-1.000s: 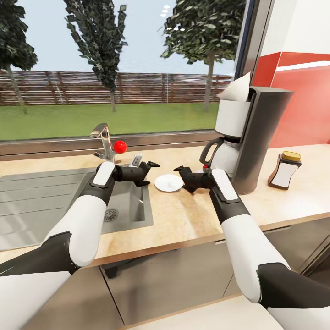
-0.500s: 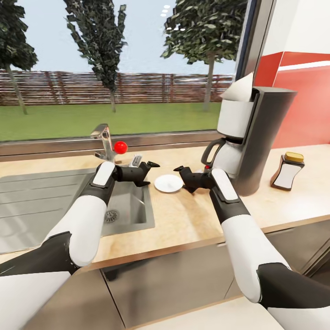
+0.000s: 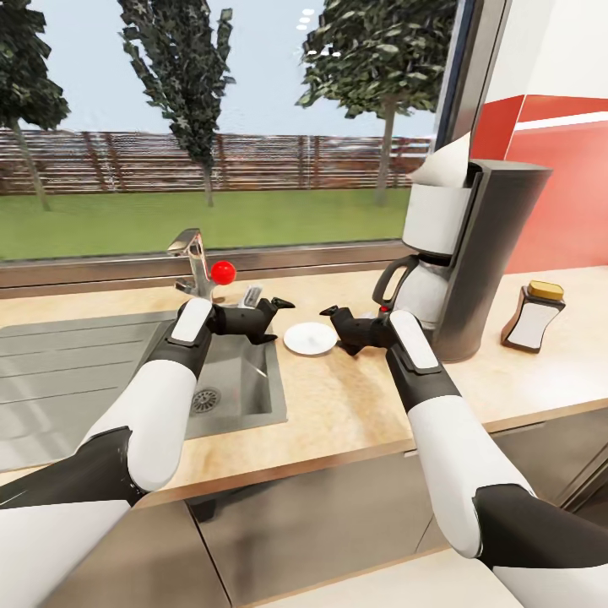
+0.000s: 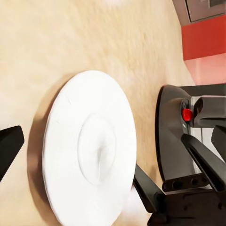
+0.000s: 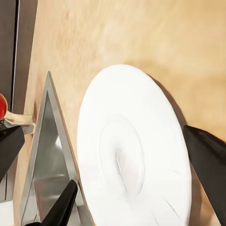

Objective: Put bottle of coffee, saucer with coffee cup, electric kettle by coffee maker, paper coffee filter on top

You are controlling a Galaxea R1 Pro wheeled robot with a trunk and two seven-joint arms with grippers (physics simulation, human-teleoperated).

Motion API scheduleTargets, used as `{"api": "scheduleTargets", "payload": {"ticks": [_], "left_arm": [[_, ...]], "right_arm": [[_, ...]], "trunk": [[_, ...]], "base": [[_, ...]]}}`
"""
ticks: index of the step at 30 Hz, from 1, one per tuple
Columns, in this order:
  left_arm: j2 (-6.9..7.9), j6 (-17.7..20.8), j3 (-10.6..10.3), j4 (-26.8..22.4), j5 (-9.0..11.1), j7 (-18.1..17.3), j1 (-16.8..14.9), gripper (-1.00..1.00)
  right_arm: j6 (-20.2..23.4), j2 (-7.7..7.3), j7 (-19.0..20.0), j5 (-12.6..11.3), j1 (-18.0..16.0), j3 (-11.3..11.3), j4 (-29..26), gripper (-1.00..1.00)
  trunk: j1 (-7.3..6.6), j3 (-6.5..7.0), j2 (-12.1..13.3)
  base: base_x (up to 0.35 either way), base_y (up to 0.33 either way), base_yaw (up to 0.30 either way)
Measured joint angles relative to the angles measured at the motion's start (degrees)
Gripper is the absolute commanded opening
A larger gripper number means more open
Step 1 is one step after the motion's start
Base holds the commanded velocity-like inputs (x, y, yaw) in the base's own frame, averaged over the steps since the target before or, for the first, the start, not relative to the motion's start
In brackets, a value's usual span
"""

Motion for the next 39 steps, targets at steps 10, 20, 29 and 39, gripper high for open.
{"api": "scheduleTargets", "payload": {"ticks": [10,20,29,39], "left_arm": [[0.0,-0.18,-0.12,2.44,0.84,-0.62,-0.02,1.0],[0.0,-0.14,-0.13,4.2,0.14,-5.47,-0.01,1.0],[0.0,-0.23,-0.17,5.06,0.68,-6.03,-0.03,1.0],[0.0,-0.24,-0.18,5.15,0.79,-6.08,-0.02,1.0]], "right_arm": [[-0.06,0.0,0.04,-0.14,0.0,-0.01,-0.06,1.0],[-0.04,0.0,0.02,-0.19,0.0,-0.05,-0.08,1.0],[-0.08,0.01,0.07,-0.25,0.0,-0.08,-0.08,1.0],[0.01,0.0,0.19,-0.13,0.01,-0.04,-0.09,1.0]], "trunk": [[0.0,0.01,0.0],[0.0,0.0,0.0],[0.0,0.0,0.0],[0.0,0.01,0.0]], "base": [[0.0,0.0,0.0],[0.0,0.0,0.0],[0.0,0.0,0.0],[0.0,0.0,0.0]]}}
